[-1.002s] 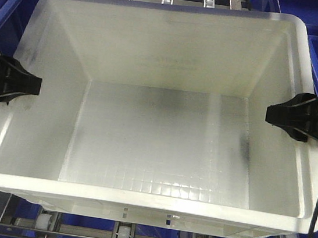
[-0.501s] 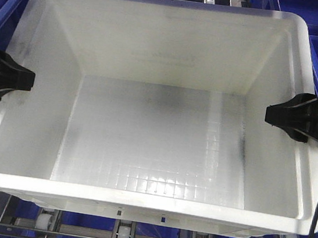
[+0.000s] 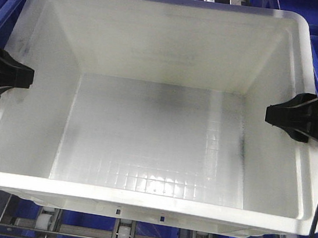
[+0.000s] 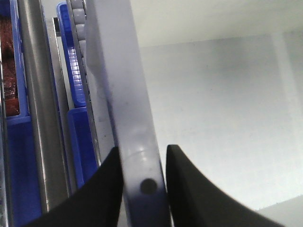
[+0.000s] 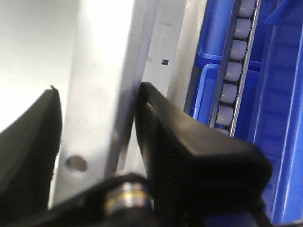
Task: Move bin from left to right shelf
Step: 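Lift the tote with both grippers and pull it toward the robot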
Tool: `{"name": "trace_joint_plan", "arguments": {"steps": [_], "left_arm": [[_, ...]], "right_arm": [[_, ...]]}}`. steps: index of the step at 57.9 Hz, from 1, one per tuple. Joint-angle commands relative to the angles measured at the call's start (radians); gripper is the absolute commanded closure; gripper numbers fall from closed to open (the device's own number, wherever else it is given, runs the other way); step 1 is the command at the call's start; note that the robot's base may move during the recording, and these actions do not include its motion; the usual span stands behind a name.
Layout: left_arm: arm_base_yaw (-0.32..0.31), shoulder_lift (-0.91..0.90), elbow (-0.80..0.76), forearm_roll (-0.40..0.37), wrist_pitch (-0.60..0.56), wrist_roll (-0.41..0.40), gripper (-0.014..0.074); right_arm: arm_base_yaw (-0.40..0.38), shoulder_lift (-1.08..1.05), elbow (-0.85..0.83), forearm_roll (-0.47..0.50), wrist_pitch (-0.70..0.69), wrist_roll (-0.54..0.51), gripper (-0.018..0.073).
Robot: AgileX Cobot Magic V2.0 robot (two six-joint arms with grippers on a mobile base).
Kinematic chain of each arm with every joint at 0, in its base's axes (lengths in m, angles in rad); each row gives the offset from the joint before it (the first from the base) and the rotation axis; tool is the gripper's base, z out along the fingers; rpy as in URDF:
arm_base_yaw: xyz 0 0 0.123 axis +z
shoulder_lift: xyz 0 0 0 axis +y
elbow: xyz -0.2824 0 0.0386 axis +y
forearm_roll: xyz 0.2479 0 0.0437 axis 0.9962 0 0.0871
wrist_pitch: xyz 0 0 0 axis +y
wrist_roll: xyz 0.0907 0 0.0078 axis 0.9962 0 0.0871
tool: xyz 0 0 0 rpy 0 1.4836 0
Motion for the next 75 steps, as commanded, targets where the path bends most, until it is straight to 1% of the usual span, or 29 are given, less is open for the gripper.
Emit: {"name": "trace_joint_plan", "arguments": {"steps": [1,75], "left_arm": [[-0.015,-0.032,-0.05,-0.122,-0.136,0.023,0.0604],[-0.015,-0.032,-0.05,-0.123,-0.134,0.023,0.0603]], "right_arm": [[0.011,-0.03,-0.047,0.106,-0.099,-0.044,0.0564],[0.011,-0.03,-0.047,0.106,-0.087,-0.044,0.0564]]}}
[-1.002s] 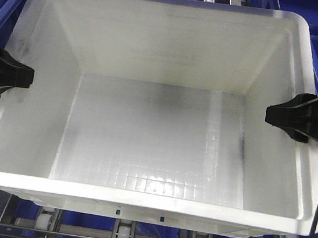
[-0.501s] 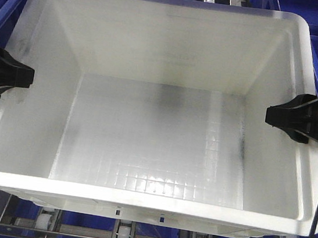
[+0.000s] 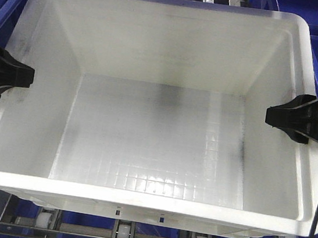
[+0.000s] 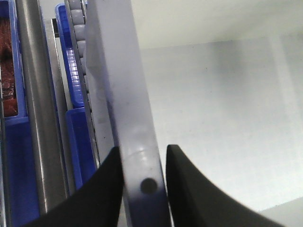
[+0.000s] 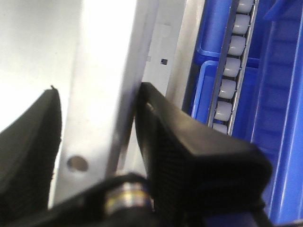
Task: Move bin from left to right shelf
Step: 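Lift the tote with both grippers and pull it toward the robot, then hold the tote with both grippers while the base backs away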
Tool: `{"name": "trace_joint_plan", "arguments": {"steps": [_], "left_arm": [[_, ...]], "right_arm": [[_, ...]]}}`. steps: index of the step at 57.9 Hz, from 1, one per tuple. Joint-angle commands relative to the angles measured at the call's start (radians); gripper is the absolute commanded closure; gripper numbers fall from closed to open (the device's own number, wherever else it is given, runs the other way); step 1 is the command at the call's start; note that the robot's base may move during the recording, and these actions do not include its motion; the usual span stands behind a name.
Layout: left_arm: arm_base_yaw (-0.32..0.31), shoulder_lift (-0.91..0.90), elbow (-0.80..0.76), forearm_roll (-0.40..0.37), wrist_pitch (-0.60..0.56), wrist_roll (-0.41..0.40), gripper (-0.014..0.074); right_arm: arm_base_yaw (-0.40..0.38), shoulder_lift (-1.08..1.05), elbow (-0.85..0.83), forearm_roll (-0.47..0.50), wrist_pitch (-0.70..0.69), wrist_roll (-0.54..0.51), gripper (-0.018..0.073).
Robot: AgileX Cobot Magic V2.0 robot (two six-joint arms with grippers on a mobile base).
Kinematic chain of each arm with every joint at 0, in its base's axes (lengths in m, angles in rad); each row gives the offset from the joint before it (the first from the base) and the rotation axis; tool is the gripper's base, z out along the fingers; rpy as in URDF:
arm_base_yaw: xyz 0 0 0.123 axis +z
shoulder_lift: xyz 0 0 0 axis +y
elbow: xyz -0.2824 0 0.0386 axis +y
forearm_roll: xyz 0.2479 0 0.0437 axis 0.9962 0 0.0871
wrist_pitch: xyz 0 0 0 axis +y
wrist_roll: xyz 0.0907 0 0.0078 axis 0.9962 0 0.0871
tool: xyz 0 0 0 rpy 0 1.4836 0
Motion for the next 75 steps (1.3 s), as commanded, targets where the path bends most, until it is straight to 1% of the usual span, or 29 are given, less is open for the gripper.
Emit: {"name": "trace_joint_plan", "arguments": {"steps": [1,75], "left_arm": [[-0.015,-0.032,-0.05,-0.12,-0.133,0.023,0.0603],[-0.015,-0.032,-0.05,-0.12,-0.133,0.023,0.0603]], "right_arm": [[0.011,-0.03,-0.047,0.109,-0.094,-0.044,0.0564],[0.011,-0.03,-0.047,0.11,-0.081,-0.044,0.0564]]}}
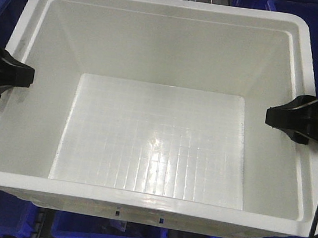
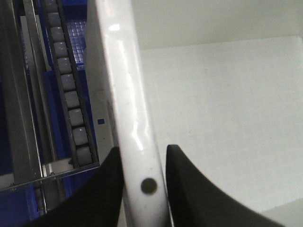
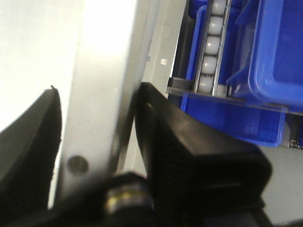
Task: Move bin from left to right shelf
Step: 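Hold the tote with both grippers while the base backs away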
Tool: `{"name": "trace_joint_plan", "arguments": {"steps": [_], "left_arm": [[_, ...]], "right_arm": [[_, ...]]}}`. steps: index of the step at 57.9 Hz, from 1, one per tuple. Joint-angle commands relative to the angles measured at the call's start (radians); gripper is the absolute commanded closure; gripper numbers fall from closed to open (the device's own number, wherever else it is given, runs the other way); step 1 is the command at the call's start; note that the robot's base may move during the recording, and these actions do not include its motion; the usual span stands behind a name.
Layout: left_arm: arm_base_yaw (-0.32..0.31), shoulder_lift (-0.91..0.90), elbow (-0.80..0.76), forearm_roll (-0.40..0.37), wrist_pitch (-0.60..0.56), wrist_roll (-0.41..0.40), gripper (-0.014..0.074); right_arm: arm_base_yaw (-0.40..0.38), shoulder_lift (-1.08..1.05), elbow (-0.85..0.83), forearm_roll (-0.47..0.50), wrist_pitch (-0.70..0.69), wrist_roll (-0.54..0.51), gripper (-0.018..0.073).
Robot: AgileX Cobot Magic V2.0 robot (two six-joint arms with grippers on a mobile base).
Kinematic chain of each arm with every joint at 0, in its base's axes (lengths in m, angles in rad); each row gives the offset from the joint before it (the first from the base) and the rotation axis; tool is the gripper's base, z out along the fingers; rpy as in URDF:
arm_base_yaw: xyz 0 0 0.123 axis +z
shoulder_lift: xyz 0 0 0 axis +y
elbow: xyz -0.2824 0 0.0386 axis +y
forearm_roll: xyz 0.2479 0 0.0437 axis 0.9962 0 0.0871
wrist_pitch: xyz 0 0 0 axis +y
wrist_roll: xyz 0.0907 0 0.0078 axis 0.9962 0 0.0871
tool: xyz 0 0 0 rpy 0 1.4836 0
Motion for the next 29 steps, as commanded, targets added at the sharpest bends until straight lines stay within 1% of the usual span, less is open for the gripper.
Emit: {"name": "trace_joint_plan", "arguments": {"steps": [1,29], "left_arm": [[-0.015,-0.032,-0.05,-0.117,-0.132,0.022,0.0603],[-0.015,-0.032,-0.05,-0.118,-0.13,0.022,0.0603]], "right_arm": [[0.011,-0.03,-0.047,0.111,-0.088,-0.045,0.0564],[0.011,-0.03,-0.047,0.111,-0.088,-0.045,0.0564]]}}
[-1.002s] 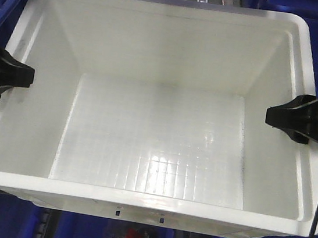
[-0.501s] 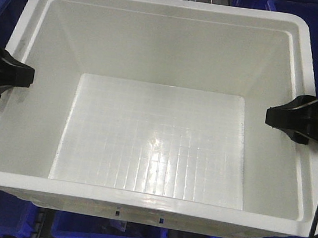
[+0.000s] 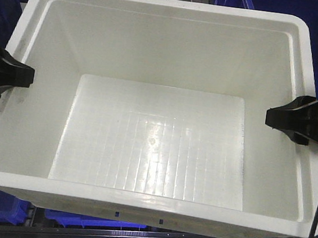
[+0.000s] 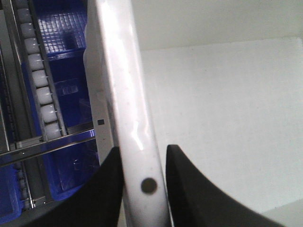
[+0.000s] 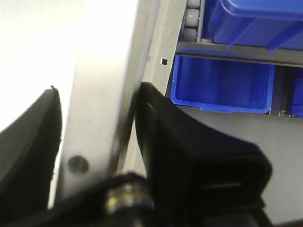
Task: Move bin from left to right shelf
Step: 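Hold the tote with both grippers while the base backs away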
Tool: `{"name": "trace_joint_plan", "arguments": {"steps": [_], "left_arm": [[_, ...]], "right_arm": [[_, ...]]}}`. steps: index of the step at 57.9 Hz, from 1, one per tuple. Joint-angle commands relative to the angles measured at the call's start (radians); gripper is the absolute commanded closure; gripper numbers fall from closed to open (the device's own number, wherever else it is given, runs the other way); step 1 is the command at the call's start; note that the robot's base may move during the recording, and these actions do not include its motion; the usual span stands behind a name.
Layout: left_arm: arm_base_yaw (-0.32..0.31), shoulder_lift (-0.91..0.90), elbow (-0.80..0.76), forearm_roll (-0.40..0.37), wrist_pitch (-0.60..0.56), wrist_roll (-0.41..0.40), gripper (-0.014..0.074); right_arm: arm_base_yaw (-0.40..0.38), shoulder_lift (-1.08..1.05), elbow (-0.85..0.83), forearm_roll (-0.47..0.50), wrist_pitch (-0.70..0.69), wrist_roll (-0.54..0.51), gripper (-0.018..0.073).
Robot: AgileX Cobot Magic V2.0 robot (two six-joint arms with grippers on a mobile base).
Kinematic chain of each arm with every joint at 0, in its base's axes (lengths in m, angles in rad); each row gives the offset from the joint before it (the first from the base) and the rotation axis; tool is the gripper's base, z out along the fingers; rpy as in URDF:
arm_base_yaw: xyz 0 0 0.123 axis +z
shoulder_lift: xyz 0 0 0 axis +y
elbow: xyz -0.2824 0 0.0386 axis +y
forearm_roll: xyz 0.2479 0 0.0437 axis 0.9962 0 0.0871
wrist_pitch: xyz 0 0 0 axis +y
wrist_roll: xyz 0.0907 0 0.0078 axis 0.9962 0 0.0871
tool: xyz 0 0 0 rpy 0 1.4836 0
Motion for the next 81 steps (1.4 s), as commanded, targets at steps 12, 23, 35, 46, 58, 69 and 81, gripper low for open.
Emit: {"name": "trace_joint_plan", "arguments": {"steps": [12,23,35,46,58,69,81], "left_arm": [[-0.015,-0.032,-0.05,-0.118,-0.13,0.022,0.0603],[-0.015,-0.032,-0.05,-0.118,-0.127,0.022,0.0603],[-0.015,-0.032,-0.05,-0.118,-0.127,0.022,0.0603],[-0.015,-0.032,-0.05,-0.118,-0.127,0.022,0.0603],[-0.015,-0.032,-0.05,-0.118,-0.127,0.022,0.0603],[-0.015,-0.032,-0.05,-0.118,-0.127,0.022,0.0603],[-0.015,-0.032,-0.05,-0.118,-0.127,0.022,0.0603]], "right_arm": [[0.011,-0.03,-0.047,0.111,-0.091,-0.045,0.0564],[0.011,-0.03,-0.047,0.111,-0.091,-0.045,0.0564],[0.011,-0.03,-0.047,0.111,-0.091,-0.045,0.0564],[0.011,-0.03,-0.047,0.111,-0.091,-0.045,0.0564],[0.011,-0.03,-0.047,0.111,-0.091,-0.045,0.0564],[0.011,-0.03,-0.047,0.111,-0.091,-0.045,0.0564],[0.011,-0.03,-0.047,0.111,-0.091,-0.045,0.0564]]}}
